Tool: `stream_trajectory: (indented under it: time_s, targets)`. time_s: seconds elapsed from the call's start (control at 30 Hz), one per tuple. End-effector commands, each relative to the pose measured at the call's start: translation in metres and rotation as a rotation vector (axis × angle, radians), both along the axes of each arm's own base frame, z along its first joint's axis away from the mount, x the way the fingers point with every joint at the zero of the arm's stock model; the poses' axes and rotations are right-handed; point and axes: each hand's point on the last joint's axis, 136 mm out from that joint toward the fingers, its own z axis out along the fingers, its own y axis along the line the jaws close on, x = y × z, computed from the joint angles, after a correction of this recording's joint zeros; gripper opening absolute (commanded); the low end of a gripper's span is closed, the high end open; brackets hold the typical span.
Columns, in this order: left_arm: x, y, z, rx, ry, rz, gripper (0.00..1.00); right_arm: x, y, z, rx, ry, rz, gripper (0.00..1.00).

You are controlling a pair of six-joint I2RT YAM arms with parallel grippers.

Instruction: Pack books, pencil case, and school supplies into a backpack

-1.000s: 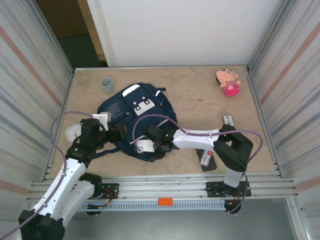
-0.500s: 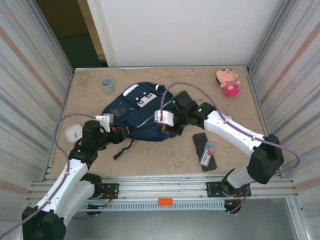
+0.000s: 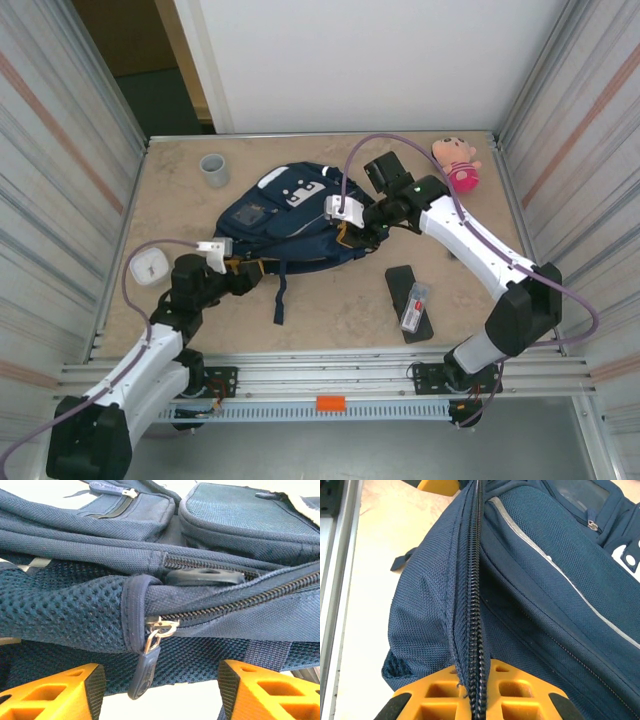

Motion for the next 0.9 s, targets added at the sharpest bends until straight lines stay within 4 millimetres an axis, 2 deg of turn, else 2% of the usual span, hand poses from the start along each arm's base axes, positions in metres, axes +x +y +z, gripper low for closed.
stream_trajectory:
  time_s: [0.0, 0.1, 0.2, 0.27, 0.53, 0.67, 0.77, 0.87]
  targets:
    - [0.002, -0.006, 0.009, -0.013, -0.086, -0.018, 0.61, 0.007, 0.013, 0.036, 0.105, -0.064, 0.039, 0.0]
    - [0.004, -0.007, 0.004, 0.021, -0.105, -0.023, 0.54, 0.007, 0.016, 0.038, 0.118, -0.061, 0.047, 0.0]
    - [0.008, -0.007, 0.001, 0.047, -0.119, -0.021, 0.35, 0.009, 0.018, 0.042, 0.133, -0.07, 0.044, 0.0]
    - [0.011, -0.007, 0.001, 0.063, -0.127, -0.025, 0.28, 0.009, 0.019, 0.043, 0.14, -0.074, 0.041, 0.0]
    - [0.017, -0.011, 0.011, 0.107, -0.178, -0.062, 0.19, 0.01, 0.017, 0.039, 0.125, -0.073, 0.027, 0.0]
    - [0.018, -0.009, 0.014, 0.131, -0.193, -0.063, 0.1, 0.009, 0.017, 0.038, 0.137, -0.075, 0.026, 0.0]
    - [0.016, -0.016, 0.019, 0.126, -0.216, -0.11, 0.01, 0.009, 0.015, 0.034, 0.124, -0.068, 0.013, 0.0]
    - [0.009, -0.027, 0.028, 0.105, -0.235, -0.188, 0.0, 0.015, 0.013, 0.028, 0.109, -0.071, -0.024, 0.0]
